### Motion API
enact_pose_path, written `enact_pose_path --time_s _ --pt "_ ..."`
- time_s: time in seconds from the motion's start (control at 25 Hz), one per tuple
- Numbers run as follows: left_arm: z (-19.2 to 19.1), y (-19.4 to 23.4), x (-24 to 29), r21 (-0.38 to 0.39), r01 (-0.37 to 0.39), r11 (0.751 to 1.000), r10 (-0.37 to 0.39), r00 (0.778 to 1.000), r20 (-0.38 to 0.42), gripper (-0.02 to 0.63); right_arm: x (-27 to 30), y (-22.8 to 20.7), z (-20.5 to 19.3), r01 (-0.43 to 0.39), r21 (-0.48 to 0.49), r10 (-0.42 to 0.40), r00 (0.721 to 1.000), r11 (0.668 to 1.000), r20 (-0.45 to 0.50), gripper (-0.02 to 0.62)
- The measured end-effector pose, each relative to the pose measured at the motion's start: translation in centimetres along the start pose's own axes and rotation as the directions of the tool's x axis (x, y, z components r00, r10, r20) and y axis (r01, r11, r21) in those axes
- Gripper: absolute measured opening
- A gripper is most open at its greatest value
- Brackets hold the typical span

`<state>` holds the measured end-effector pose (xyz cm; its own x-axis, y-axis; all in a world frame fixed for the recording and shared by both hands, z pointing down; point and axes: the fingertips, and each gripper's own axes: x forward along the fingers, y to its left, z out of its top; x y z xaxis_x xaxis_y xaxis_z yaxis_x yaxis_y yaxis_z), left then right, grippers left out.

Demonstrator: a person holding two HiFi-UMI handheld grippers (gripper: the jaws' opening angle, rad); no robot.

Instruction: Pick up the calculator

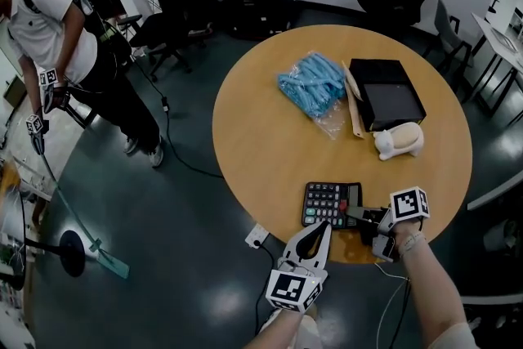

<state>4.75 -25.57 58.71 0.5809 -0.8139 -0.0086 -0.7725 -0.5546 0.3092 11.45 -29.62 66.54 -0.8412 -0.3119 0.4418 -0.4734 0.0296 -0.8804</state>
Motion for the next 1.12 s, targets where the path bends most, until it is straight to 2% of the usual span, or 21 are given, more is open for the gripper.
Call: enact_pose_path --time_s 0.2,0.4,0.6,0.72,0.92,1.12 --pt "0.0 -0.1 -0.2 0.005 0.006 1.0 -0.006 1.0 -0.024 0.008 -0.4 0.2 -0.1 0.025 0.018 -0.026 0.999 1.0 0.039 0.074" --pt "3.1 -0.2 -1.4 0.056 0.002 0.998 -0.001 1.0 -0.005 0.008 -2.4 2.6 -0.4 -0.024 0.097 0.01 0.99 0.995 0.139 0.072" --pt "7.2 0.3 -2.1 0.075 -0.018 0.997 0.016 0.999 0.036 0.008 -5.2 6.4 0.2 -0.031 0.081 0.014 0.978 0.996 0.21 0.072" --pt "9.4 -0.3 -2.5 0.055 -0.027 0.998 0.023 0.998 0.065 0.008 -6.8 9.6 0.9 -0.056 0.062 0.037 0.964 0.996 0.262 0.072" --pt "12.4 -2.6 -2.6 0.079 0.014 0.997 -0.022 0.995 0.098 0.008 -9.2 15.2 1.0 -0.103 0.044 0.083 0.941 0.994 0.327 0.072" --pt "15.3 -4.3 -3.3 0.109 0.04 0.993 -0.056 0.988 0.142 0.008 -11.3 19.0 0.5 -0.151 0.03 0.127 0.907 0.988 0.401 0.072"
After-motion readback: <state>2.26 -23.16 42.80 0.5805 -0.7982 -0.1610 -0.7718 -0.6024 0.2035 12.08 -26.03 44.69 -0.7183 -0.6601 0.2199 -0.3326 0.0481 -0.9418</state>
